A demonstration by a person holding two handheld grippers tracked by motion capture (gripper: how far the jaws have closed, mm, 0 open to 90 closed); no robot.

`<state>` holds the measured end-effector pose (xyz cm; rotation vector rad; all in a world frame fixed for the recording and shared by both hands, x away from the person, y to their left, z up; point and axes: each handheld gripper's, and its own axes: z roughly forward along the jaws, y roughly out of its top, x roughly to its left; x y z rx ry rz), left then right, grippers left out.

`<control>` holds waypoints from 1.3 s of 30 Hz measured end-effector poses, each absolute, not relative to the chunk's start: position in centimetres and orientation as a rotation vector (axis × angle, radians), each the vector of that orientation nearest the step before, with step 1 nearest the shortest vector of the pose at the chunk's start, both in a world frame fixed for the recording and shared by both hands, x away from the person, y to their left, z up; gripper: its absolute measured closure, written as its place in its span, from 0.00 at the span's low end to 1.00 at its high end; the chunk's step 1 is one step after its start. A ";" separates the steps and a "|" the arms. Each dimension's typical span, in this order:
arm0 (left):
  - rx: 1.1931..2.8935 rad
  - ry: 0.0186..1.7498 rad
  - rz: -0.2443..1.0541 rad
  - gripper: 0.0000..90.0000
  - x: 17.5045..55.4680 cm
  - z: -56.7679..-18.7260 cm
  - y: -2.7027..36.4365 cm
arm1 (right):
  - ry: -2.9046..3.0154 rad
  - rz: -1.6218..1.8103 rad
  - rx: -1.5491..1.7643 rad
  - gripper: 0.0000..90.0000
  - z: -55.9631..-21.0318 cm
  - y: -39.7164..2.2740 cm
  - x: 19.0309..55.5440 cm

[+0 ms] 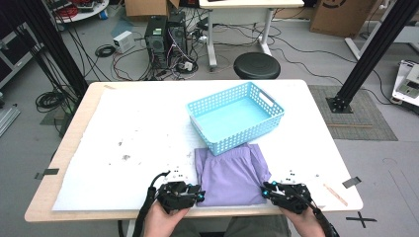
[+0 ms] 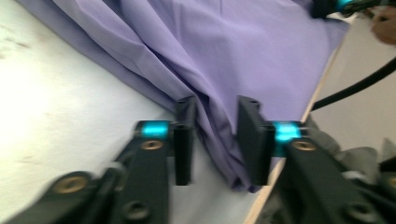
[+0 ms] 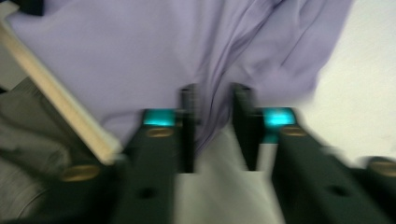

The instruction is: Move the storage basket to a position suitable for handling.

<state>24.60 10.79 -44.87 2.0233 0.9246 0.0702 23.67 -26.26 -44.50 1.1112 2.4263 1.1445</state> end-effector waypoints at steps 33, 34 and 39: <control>1.889 0.924 0.402 0.34 33.5 -41.5 6.8 | 2.152 1.265 1.153 0.34 -40.3 -31.9 41.0; 1.884 0.926 0.401 0.34 33.6 -41.5 6.8 | 2.161 1.244 1.159 0.35 -40.3 -32.1 42.0; 1.865 0.926 0.389 0.34 34.2 -41.7 6.7 | 2.156 1.287 1.133 0.38 -40.3 -32.8 43.3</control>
